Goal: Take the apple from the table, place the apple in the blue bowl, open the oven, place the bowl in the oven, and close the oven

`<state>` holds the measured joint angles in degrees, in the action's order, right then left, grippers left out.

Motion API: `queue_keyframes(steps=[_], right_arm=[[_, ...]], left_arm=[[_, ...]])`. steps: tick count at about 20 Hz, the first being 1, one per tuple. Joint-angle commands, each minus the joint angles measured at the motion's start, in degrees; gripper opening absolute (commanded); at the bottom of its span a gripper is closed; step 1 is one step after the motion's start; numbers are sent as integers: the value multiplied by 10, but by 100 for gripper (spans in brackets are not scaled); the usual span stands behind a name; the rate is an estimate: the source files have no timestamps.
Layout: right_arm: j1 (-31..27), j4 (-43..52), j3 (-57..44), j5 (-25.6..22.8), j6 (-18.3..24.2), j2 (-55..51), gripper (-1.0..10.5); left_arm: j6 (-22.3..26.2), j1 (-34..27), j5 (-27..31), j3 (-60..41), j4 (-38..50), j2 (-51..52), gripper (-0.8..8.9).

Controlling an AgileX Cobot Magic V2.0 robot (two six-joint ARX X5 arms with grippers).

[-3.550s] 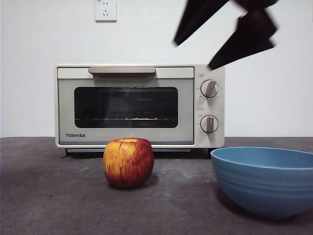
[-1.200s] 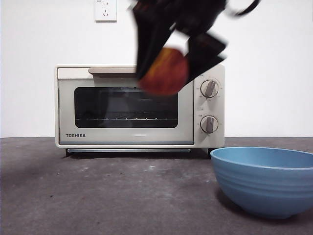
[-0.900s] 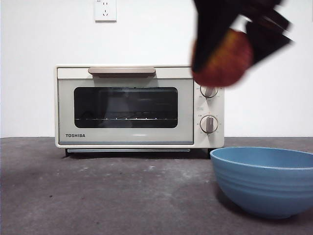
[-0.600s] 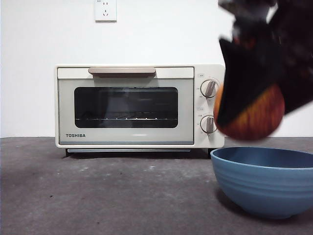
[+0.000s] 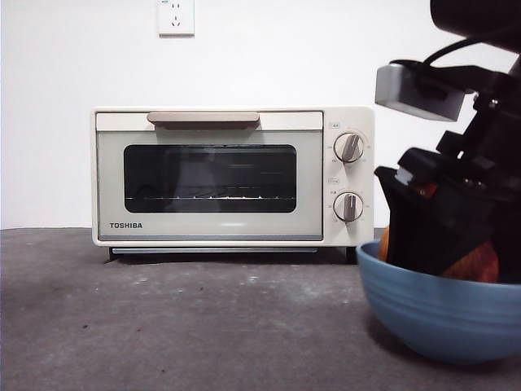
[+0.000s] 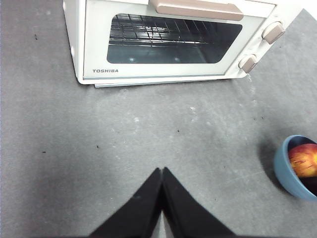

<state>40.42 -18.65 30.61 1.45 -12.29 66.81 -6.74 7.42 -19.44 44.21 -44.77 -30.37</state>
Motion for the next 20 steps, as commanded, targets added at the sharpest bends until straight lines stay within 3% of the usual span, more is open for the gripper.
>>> queue_keyframes(steps=[1, 6, 13, 17, 20], right_arm=[[4, 2, 2, 0, -6, 20, 420], [7, 14, 7, 0, -5, 13, 421], [7, -71, 71, -3, 21, -14, 438], [7, -156, 133, -60, 40, -46, 438], [-2, -241, 176, -162, 42, -78, 438]], left_arm=[[7, 2, 0, 12, 6, -3, 7], [7, 2, 0, 12, 7, -3, 7], [7, 2, 0, 12, 12, -13, 7], [-2, 3, 0, 12, 52, -35, 7], [-8, 27, 0, 16, 101, -81, 7]])
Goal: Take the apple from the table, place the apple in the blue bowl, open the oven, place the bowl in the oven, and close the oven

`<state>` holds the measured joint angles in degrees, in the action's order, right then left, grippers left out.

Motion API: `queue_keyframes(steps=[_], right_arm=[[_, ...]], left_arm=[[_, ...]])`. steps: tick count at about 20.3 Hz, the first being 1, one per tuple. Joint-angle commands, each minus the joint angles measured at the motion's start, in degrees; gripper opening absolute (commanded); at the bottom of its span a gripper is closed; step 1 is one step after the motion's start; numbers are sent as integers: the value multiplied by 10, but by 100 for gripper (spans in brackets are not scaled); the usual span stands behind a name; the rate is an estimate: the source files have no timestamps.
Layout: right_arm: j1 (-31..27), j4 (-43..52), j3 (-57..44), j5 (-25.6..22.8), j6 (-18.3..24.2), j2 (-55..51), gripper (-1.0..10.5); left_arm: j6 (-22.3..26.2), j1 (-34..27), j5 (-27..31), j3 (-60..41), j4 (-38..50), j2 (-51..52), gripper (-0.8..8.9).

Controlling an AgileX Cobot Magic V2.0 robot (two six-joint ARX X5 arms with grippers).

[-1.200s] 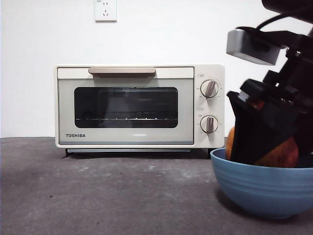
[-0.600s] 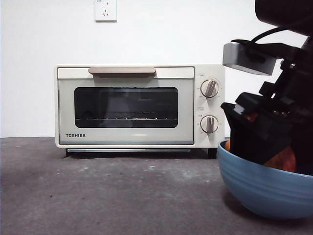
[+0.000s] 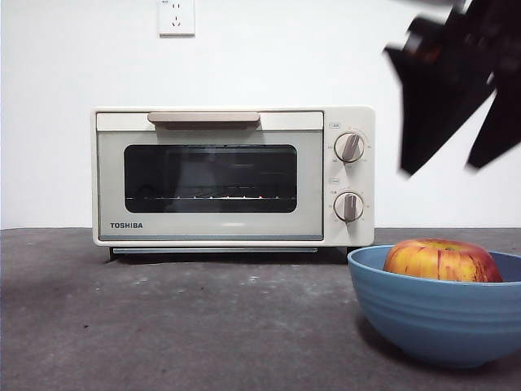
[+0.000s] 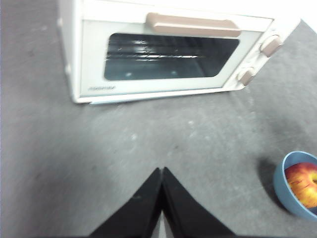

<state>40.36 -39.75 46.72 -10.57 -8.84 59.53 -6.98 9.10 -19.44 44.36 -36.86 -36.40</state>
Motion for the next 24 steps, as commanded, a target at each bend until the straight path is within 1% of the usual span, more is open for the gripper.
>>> queue_keyframes(steps=[1, 2, 3, 6, 7, 9, 11, 15, 18, 24], right_arm=[[-10, -57, 19, -71, 7, -17, 437], [-23, -84, 19, -91, 7, -28, 437], [-35, -108, 19, -95, 6, -34, 437], [-84, -175, 16, -91, 2, -45, 437], [-95, -183, 15, -83, 2, -47, 437], [-115, -191, 12, -41, -2, -47, 437], [-123, -191, 12, -19, -2, -47, 437], [-132, -190, 12, 8, -7, -47, 437], [-132, -190, 12, 16, -12, -47, 437], [-132, -189, 12, 16, -17, -47, 437]], left_arm=[[-7, 19, 0, 20, 37, -39, 7], [-7, 32, 0, 30, 59, -65, 7], [-8, 42, 1, 39, 80, -87, 7], [-9, 65, 4, 82, 152, -173, 7], [-8, 69, 7, 98, 165, -200, 7], [-5, 77, 17, 136, 187, -260, 7], [4, 81, 19, 162, 197, -300, 7], [10, 84, 19, 205, 216, -366, 7], [16, 86, 20, 235, 223, -410, 7], [20, 88, 21, 267, 242, -470, 7]])
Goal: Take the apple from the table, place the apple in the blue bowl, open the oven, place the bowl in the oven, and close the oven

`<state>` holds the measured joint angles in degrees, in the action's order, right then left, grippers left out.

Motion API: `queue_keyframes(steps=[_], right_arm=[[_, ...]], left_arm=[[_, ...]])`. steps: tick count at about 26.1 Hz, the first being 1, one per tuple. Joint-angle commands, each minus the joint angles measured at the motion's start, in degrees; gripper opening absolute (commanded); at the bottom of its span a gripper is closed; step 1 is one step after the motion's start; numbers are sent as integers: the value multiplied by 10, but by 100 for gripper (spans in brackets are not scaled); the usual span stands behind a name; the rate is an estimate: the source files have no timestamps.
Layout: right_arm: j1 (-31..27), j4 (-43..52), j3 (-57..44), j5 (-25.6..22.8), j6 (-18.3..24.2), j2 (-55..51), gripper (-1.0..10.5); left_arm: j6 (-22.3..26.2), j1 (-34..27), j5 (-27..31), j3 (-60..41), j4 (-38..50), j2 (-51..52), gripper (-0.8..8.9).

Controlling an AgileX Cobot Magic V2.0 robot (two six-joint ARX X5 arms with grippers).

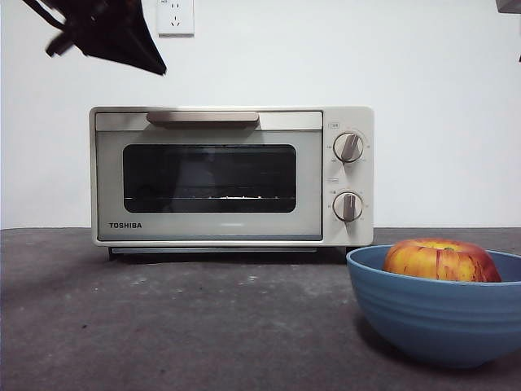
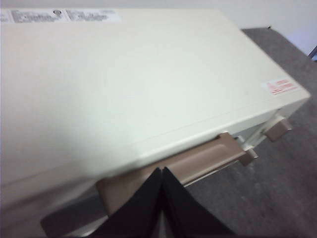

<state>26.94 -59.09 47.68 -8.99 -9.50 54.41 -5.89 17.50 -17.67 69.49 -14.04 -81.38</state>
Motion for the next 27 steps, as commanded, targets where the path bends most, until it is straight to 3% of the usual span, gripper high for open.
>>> queue_keyframes(steps=[1, 19, 27], right_arm=[[2, 4, 2, 0, -10, 4, 437], [2, 29, 2, 0, -17, 4, 437], [2, 32, 2, 0, -14, 4, 437]], left_arm=[[9, 5, 3, 16, 21, -27, 7], [25, 25, 27, 16, 52, -96, 7], [36, 43, 27, 16, -2, -98, 7]])
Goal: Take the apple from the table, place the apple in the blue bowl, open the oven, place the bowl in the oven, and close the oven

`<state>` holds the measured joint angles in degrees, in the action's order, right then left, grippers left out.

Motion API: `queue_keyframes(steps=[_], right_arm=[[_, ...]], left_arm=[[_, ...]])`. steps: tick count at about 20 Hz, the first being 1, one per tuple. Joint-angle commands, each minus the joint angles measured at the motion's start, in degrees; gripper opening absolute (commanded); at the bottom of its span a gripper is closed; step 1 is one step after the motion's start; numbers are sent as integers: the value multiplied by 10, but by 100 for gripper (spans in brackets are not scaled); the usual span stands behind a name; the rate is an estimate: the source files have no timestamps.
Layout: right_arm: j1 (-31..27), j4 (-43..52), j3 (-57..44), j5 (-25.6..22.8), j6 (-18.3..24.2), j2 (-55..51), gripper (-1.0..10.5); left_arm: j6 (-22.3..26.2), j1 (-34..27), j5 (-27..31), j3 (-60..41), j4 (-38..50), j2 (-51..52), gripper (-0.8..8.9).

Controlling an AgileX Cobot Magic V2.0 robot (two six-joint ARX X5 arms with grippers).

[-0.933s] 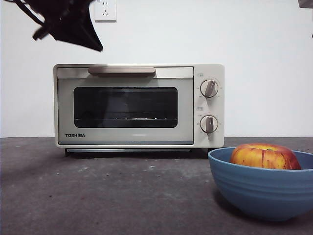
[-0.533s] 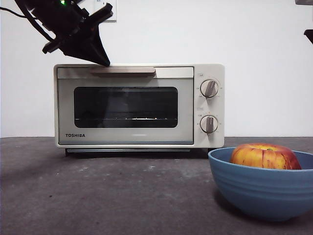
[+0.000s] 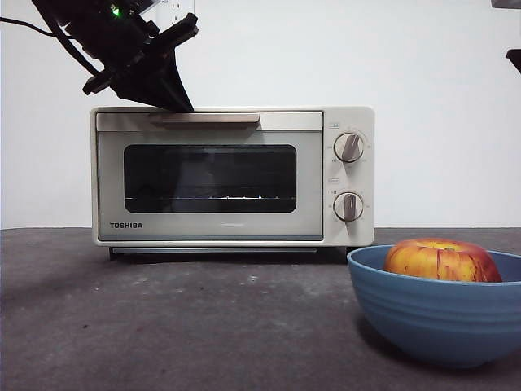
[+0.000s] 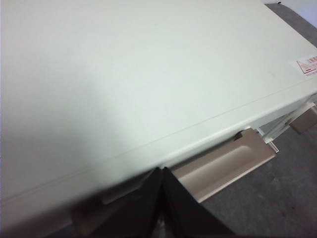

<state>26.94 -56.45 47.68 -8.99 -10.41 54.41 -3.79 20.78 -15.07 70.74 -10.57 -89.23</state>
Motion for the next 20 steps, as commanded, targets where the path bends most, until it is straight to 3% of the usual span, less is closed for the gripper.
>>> queue_keyframes(steps=[1, 20], right_arm=[[2, 6, 2, 0, -5, 4, 437], [2, -22, 2, 32, -5, 4, 437]], left_arm=[[17, 14, 1, 3, -51, -19, 7], [47, 75, 0, 3, -337, -19, 7]])
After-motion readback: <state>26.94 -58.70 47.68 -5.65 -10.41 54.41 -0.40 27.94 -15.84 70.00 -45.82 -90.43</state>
